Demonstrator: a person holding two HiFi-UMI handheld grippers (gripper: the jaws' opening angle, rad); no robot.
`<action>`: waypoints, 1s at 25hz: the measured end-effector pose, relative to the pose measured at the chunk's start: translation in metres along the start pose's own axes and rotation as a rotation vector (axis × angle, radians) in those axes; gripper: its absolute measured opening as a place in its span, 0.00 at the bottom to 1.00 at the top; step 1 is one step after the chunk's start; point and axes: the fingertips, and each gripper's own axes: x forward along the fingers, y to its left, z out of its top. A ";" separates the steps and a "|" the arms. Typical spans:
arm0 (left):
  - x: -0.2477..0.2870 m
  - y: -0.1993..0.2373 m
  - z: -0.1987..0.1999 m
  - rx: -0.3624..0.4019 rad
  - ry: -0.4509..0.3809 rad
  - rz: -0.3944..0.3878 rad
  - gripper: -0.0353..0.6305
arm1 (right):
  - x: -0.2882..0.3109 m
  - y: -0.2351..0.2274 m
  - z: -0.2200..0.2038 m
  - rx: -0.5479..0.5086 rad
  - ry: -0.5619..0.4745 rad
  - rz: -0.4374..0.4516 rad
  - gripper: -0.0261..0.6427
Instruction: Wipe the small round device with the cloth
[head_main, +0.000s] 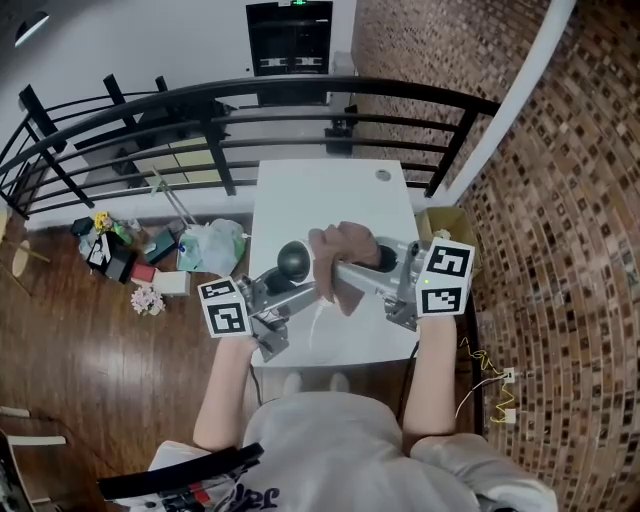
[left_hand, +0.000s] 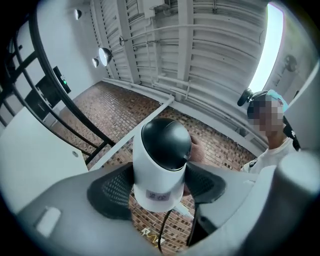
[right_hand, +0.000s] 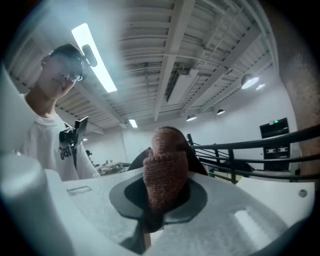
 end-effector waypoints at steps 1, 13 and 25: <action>0.001 -0.006 -0.001 0.005 0.009 -0.030 0.57 | -0.007 -0.012 -0.001 0.017 -0.003 -0.043 0.08; 0.011 -0.050 -0.004 0.048 0.096 -0.224 0.57 | 0.004 -0.037 -0.034 0.286 -0.082 0.136 0.08; -0.008 0.034 0.039 -0.010 -0.153 0.151 0.57 | 0.015 0.015 0.008 -0.050 0.007 0.138 0.08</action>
